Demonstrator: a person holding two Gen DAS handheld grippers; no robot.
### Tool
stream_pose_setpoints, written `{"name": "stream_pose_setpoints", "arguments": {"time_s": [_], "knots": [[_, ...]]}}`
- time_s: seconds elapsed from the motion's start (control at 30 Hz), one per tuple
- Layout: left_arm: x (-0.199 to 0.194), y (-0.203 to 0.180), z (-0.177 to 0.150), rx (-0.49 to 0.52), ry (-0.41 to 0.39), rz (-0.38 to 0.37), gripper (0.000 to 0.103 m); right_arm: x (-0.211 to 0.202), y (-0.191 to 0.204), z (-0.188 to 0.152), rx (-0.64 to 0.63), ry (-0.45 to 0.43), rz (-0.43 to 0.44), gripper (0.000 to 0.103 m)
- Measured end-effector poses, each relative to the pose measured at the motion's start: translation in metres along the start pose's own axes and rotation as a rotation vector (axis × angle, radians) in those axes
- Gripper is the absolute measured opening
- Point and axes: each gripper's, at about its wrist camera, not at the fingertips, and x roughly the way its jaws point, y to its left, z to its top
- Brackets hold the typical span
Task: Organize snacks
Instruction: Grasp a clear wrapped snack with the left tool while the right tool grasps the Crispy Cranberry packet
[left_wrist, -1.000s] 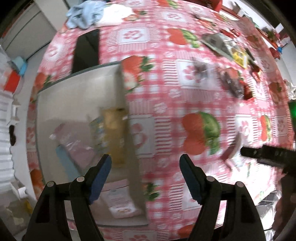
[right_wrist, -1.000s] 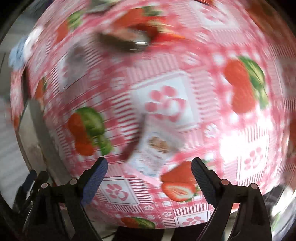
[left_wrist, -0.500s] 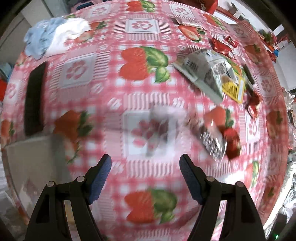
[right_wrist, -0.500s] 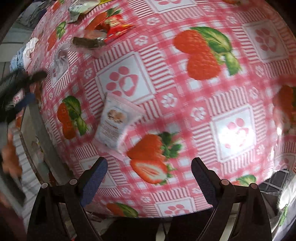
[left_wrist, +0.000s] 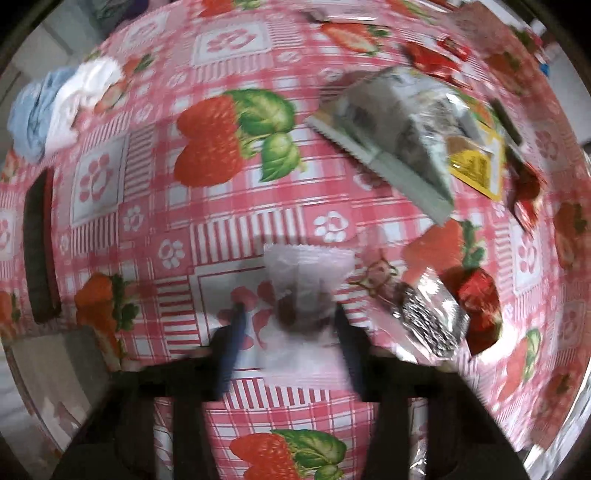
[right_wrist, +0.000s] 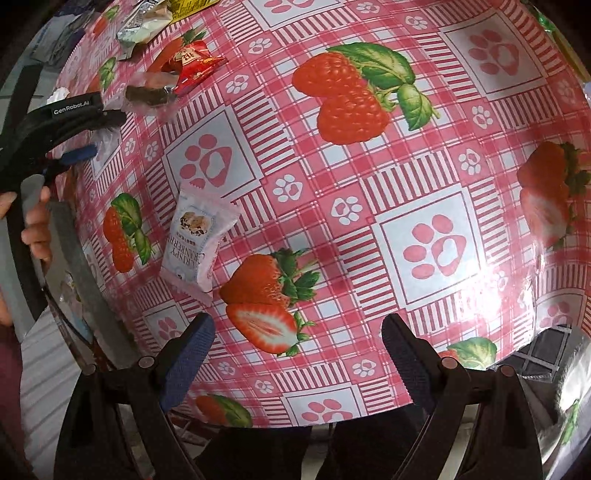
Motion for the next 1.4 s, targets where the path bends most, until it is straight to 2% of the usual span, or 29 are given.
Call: {"name": "stream_pose_setpoints", "arguments": {"time_s": [0.13,0.27,0.47,0.57,0.6,0.73,0.8,0.83,0.93,1.0,1.1,1.23,1.33,1.37,1.4], "knots": [[-0.002,0.005,-0.017,0.001,0.016,-0.010,0.031,0.017,0.025,0.003,0.015,0.006,0.012,0.092],[-0.004,0.020,-0.065,-0.028,0.039,-0.011,0.031,0.023,0.040,0.015,0.043,0.007,0.029,0.093],[-0.008,0.032,-0.155,-0.030,0.093,0.027,0.031,0.043,0.071,0.032,0.078,0.003,0.044,0.093],[-0.007,0.035,-0.180,-0.034,0.108,0.026,0.031,0.054,0.084,0.036,0.065,-0.009,0.006,0.094],[-0.008,0.035,-0.185,-0.028,0.106,0.029,0.031,0.057,0.087,0.036,0.046,-0.010,-0.024,0.103],[-0.009,0.040,-0.194,-0.031,0.100,0.021,0.031,0.060,0.087,0.030,-0.061,-0.022,-0.150,0.103],[-0.008,0.038,-0.202,-0.030,0.096,0.019,0.031,0.056,0.072,0.026,-0.102,-0.034,-0.219,0.103],[-0.008,0.037,-0.203,-0.028,0.092,0.020,0.031,0.054,0.064,0.024,-0.092,-0.032,-0.213,0.103],[-0.009,0.036,-0.206,-0.018,0.085,0.020,0.031,0.047,0.044,0.024,-0.017,-0.023,-0.122,0.103],[-0.007,0.036,-0.195,-0.014,0.089,0.019,0.031,0.041,0.042,0.026,-0.027,-0.038,-0.114,0.103],[-0.009,0.033,-0.195,-0.011,0.089,0.018,0.031,0.039,0.060,0.032,-0.175,-0.050,-0.147,0.103],[-0.011,0.029,-0.193,-0.012,0.086,0.022,0.031,0.048,0.090,0.034,-0.399,-0.037,-0.242,0.103],[-0.010,0.029,-0.193,-0.020,0.087,0.019,0.032,0.057,0.102,0.034,-0.446,-0.011,-0.244,0.102],[-0.010,0.030,-0.193,-0.022,0.087,0.018,0.032,0.059,0.105,0.035,-0.454,-0.008,-0.250,0.098],[-0.010,0.030,-0.193,-0.024,0.086,0.017,0.032,0.061,0.111,0.037,-0.462,-0.007,-0.254,0.090]]}}
